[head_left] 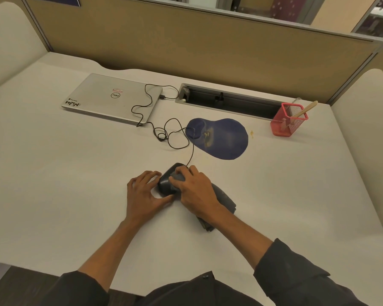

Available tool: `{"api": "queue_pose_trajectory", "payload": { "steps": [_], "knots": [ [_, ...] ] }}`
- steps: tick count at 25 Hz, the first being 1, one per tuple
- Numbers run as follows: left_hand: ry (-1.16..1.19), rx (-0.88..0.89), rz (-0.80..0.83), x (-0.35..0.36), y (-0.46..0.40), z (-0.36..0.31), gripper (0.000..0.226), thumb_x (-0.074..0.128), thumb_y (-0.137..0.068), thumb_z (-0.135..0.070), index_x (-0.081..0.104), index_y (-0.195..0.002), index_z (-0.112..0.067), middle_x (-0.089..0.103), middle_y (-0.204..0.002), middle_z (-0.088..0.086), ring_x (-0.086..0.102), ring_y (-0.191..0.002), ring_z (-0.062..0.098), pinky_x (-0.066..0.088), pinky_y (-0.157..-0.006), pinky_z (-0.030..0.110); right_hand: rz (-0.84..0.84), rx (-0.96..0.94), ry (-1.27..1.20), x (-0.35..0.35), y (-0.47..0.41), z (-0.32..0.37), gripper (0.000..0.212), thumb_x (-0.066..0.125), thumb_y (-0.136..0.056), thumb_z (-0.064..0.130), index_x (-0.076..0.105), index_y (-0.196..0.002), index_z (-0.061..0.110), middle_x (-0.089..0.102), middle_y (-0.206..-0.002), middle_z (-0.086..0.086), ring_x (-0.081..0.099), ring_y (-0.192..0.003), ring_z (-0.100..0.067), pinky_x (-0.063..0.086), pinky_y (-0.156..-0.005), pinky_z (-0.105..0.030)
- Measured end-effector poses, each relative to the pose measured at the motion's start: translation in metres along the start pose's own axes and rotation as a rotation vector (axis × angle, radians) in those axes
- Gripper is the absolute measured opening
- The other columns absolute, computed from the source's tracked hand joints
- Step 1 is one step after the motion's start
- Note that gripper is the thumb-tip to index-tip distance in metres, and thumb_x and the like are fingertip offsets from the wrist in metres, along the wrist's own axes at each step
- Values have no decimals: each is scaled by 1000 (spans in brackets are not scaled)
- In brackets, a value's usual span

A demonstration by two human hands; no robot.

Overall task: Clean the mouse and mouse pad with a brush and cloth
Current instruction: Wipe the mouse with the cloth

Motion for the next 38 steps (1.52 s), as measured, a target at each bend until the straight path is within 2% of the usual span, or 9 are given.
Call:
{"api": "queue_pose_trajectory", "payload": {
  "steps": [5,8,13,16,20,26,31,34,38],
  "knots": [
    [-9,-1,16,1,-1,-1,65,61,-66,-72,66,-108,-23,62,-118,-10,50,-118,11,31,-97,35,-49,70,24,-11,-22,-18,38,61,-84,19,59,-121,26,55,-128,-1,43,-108,-25,35,-77,-33],
    [-13,-3,11,0,-1,-2,64,61,-67,-73,66,-109,-25,62,-118,-12,50,-117,10,30,-97,33,-22,-24,11,-3,-32,-4,37,62,-82,15,62,-118,24,63,-118,2,46,-101,-24,32,-74,-31],
    [-22,-17,20,0,0,1,64,61,-67,-72,66,-110,-25,62,-119,-11,49,-119,9,27,-97,30,57,97,-9,-1,-43,-44,40,57,-87,15,58,-125,26,59,-124,4,42,-109,-23,34,-81,-34],
    [-12,-25,19,-1,0,0,64,61,-66,-73,66,-110,-26,61,-120,-13,48,-119,8,27,-97,30,140,86,95,-4,-56,-49,33,56,-86,16,62,-118,23,59,-118,3,44,-105,-23,34,-77,-32],
    [9,-36,16,-1,-1,1,68,60,-65,-75,66,-110,-26,61,-120,-13,46,-119,5,24,-97,27,132,180,-46,-8,-61,-44,32,57,-82,18,62,-114,18,64,-107,-6,52,-101,-27,44,-75,-37],
    [47,-85,47,2,-1,6,76,60,-60,-77,64,-116,-26,59,-125,-14,42,-125,6,23,-102,30,205,-9,-11,-3,-59,-24,37,51,-87,15,60,-122,23,62,-119,3,42,-102,-21,36,-73,-32],
    [56,-75,46,0,-4,3,66,66,-60,-70,63,-113,-32,57,-122,-20,45,-123,4,29,-102,35,147,-160,30,1,-45,15,33,53,-88,19,61,-119,26,59,-123,7,37,-105,-21,29,-79,-31],
    [105,-75,9,-7,-4,-2,53,63,-59,-58,62,-107,-35,53,-113,-28,45,-116,-1,27,-97,31,101,-246,64,4,-28,35,30,57,-87,25,61,-117,25,57,-124,8,36,-109,-23,34,-89,-36],
    [47,-49,29,-4,-1,-3,48,51,-66,-44,65,-109,-27,61,-118,-13,50,-118,11,32,-98,39,36,-343,175,10,2,50,34,63,-83,26,61,-117,23,57,-128,4,43,-111,-24,41,-86,-37]
  ]
}}
Point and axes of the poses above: each hand's wrist, its own y-axis away from the middle knuckle, its own x-axis out of the palm, z = x × y, the point moved 9 cm from there along -y, towards the middle knuckle
